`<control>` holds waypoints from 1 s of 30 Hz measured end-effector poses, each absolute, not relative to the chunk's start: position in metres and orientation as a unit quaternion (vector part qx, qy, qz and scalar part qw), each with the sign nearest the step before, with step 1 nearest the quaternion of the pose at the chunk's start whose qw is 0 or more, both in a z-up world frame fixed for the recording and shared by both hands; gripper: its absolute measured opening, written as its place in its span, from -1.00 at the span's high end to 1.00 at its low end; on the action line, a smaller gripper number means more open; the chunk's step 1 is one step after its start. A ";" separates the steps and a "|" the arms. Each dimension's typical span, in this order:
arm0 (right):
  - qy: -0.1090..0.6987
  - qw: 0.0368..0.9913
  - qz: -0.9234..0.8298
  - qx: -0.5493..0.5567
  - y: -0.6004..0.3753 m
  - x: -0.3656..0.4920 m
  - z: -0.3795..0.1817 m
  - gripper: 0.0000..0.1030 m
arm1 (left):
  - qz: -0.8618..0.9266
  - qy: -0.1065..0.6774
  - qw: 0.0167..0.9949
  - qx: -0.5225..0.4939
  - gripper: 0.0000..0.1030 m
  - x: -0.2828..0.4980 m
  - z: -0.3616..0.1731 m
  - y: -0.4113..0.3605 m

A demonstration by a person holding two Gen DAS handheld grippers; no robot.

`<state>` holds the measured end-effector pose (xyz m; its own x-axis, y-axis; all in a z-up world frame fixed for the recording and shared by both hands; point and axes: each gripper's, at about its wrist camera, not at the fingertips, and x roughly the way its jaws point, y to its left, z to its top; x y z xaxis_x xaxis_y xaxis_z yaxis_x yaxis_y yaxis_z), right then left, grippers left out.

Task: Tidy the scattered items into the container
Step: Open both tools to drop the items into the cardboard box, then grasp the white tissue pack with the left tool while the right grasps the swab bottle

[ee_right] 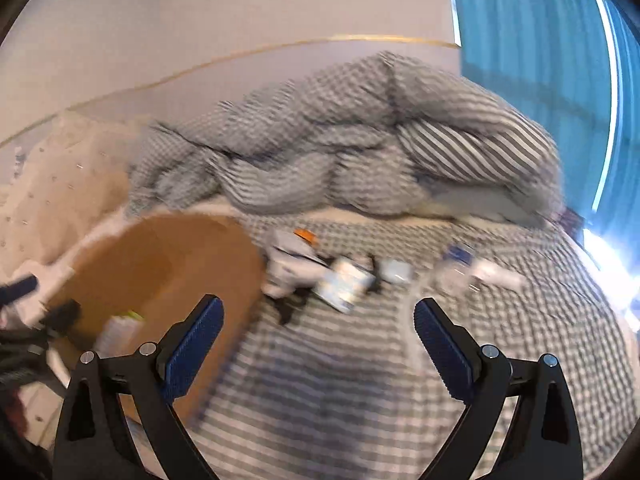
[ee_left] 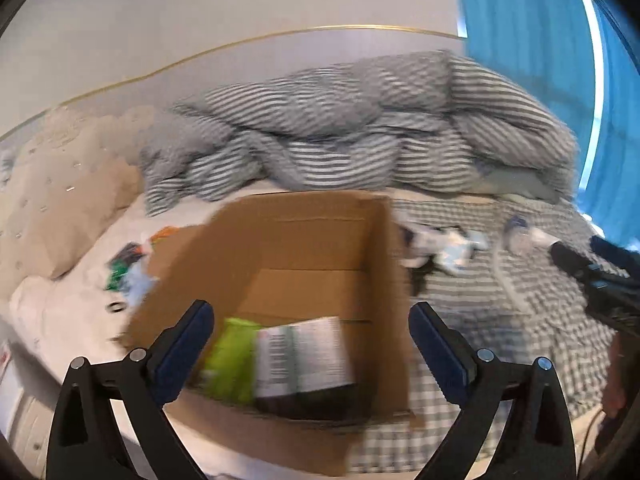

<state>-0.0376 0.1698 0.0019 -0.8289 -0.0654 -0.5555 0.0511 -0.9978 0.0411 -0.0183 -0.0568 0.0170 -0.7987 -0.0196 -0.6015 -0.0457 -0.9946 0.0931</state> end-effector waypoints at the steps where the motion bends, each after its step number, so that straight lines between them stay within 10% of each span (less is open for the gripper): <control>1: -0.012 0.024 -0.955 0.295 0.182 -0.037 -0.004 -0.88 | 0.947 0.057 0.020 -0.317 -0.99 -0.018 0.014 -0.043; 30: -0.061 -0.009 -0.917 0.393 0.324 -0.071 -0.117 -0.88 | 0.925 0.089 0.012 -0.369 -1.00 -0.217 -0.113 0.110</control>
